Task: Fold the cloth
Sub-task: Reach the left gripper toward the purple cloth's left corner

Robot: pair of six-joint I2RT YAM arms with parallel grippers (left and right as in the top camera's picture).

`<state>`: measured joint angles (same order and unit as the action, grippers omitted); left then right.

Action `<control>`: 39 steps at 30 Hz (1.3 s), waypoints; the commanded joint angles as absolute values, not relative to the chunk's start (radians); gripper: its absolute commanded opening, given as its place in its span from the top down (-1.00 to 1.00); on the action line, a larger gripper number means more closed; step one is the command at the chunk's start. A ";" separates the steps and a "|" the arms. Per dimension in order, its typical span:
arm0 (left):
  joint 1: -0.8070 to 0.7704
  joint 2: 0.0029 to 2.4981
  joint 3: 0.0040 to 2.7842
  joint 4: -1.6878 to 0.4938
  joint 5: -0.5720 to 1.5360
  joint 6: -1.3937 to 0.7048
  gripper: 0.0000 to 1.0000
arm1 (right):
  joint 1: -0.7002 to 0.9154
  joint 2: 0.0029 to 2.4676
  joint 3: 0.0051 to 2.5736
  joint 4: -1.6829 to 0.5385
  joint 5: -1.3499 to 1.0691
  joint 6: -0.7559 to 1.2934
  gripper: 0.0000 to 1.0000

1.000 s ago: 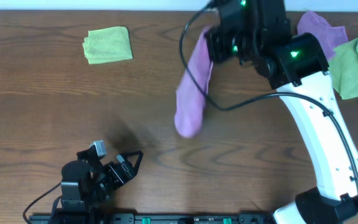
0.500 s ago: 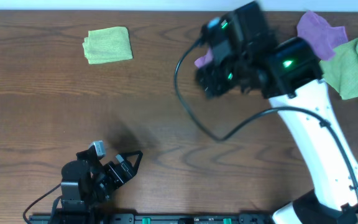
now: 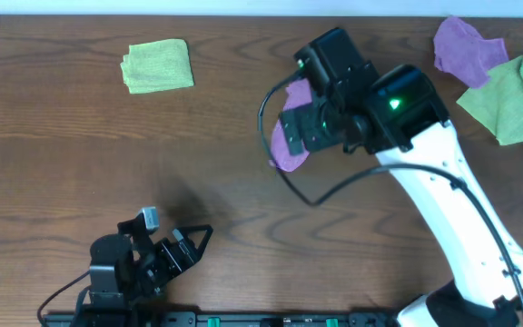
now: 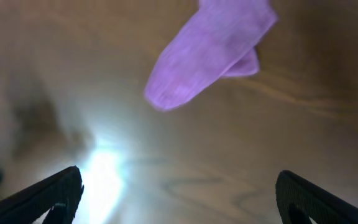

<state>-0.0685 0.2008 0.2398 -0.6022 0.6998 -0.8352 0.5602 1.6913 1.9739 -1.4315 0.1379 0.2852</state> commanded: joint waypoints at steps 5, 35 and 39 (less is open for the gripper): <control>-0.218 0.197 0.238 -0.508 0.633 -1.050 -0.78 | 0.260 1.687 1.750 -1.208 -0.189 0.134 -0.99; -0.705 1.188 0.577 0.048 0.102 -1.063 -0.93 | -0.010 1.881 1.397 -0.802 -0.469 -0.090 -0.69; -0.705 1.254 0.670 0.050 0.113 -1.138 -0.93 | -0.008 1.988 1.397 -0.740 -0.468 -0.065 -0.67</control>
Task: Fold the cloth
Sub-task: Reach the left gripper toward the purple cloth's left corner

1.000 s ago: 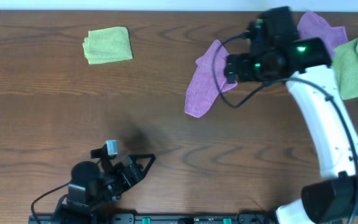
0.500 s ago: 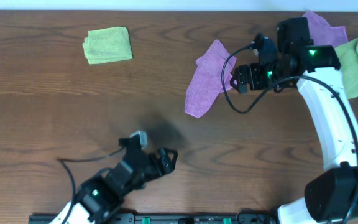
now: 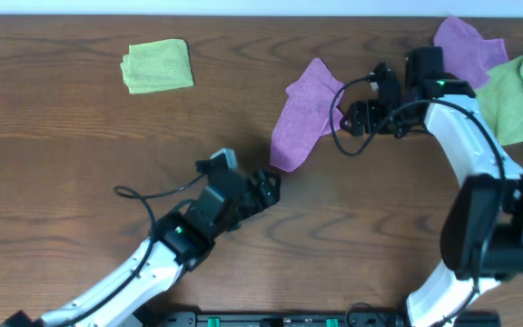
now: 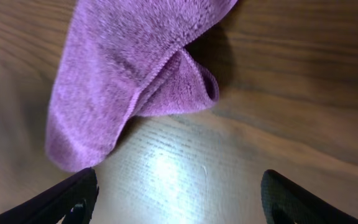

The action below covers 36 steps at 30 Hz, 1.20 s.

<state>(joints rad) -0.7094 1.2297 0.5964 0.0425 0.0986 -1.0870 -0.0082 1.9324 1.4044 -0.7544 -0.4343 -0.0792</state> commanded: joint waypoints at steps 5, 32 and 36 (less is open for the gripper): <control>-0.707 1.328 0.743 0.047 0.098 -1.231 -0.95 | 0.001 2.036 1.397 -0.673 -0.448 -0.077 -0.61; -0.721 1.652 0.754 0.209 0.061 -1.631 -0.87 | 0.013 2.040 1.399 -0.549 -0.341 -0.128 -0.49; -0.738 1.681 0.785 0.222 0.002 -1.629 -0.87 | 0.014 2.040 1.399 -0.542 -0.341 -0.128 -0.49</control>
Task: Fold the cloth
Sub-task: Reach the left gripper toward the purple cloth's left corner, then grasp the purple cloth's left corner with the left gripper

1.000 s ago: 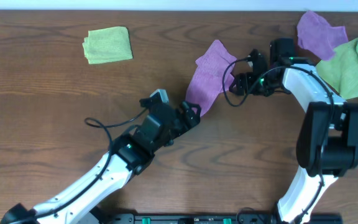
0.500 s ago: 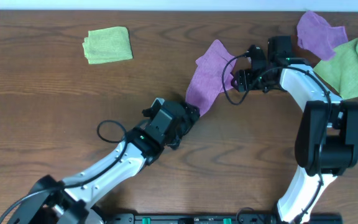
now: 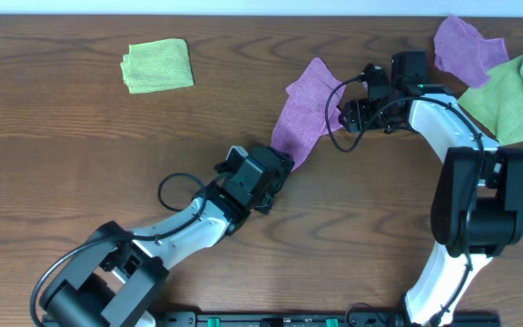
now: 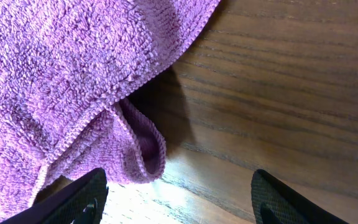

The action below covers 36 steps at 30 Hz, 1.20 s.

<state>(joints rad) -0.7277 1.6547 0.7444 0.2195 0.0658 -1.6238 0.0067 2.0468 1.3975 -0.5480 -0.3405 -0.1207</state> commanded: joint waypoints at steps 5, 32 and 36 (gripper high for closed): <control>-0.748 1.734 0.828 0.222 -0.023 -1.627 -0.87 | 0.014 2.040 1.399 -0.540 -0.341 -0.128 -0.49; -0.745 1.861 0.941 0.211 -0.194 -1.545 -0.80 | 0.014 2.040 1.399 -0.516 -0.356 -0.102 -0.47; -0.745 1.882 0.945 0.264 -0.201 -1.561 -0.89 | 0.014 2.040 1.399 -0.516 -0.356 -0.097 -0.47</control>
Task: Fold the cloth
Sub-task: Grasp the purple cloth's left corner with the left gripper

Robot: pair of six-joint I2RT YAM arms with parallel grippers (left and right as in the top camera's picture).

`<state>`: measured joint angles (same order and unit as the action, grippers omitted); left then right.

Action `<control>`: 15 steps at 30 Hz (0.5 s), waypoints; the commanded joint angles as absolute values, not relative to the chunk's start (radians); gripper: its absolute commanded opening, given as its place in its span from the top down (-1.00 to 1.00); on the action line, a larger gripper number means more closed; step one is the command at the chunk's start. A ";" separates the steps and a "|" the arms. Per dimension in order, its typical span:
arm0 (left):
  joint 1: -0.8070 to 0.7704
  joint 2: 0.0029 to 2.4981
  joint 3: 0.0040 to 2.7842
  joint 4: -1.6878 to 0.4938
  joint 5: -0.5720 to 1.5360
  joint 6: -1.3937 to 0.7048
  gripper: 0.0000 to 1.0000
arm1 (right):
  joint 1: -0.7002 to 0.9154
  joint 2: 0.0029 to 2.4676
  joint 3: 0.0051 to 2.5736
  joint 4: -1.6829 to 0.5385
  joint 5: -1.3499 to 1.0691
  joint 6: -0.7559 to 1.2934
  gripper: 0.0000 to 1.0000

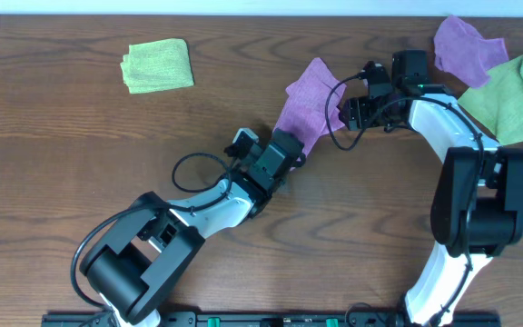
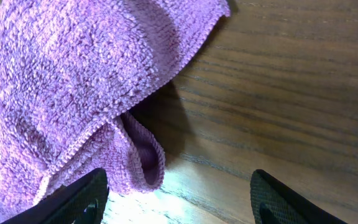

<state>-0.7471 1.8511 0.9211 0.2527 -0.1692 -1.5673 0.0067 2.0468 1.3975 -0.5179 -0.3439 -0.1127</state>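
The purple cloth lies crumpled in a long strip on the wooden table, running from upper right down to lower left. My right gripper sits low at its right edge. In the right wrist view the right gripper is open, and the cloth with a curled fold lies just in front of the left finger. My left gripper covers the strip's lower end; its jaws are hidden from above.
A folded green cloth lies at the far left. At the far right lie another purple cloth, a loose green cloth and a blue object at the frame's edge. A black cable loops beside each wrist.
My left gripper has moved up and to the right, from just below the strip's lower tip to over that end. The right gripper has barely shifted and is still open at the fold.
At first my right arm hung open above the purple cloth while the left arm rested at the table's front. Then the right gripper was low at the cloth's right side and the left reached toward its lower tip. Now each gripper sits at one end of the strip.
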 commanded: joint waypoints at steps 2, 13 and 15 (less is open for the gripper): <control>-0.745 1.896 0.953 0.264 -0.186 -1.579 -0.84 | 0.014 2.040 1.399 -0.516 -0.356 -0.097 -0.47; -0.745 1.904 0.959 0.304 -0.165 -1.620 0.88 | 0.014 2.040 1.399 -0.516 -0.356 -0.090 -0.44; -0.745 1.904 0.959 0.306 -0.165 -1.625 0.88 | 0.014 2.040 1.399 -0.516 -0.356 -0.090 -0.43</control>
<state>-0.7471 1.8957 0.9379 0.3023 -0.1642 -1.6039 0.0067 2.0468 1.3975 -0.5175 -0.3443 -0.1074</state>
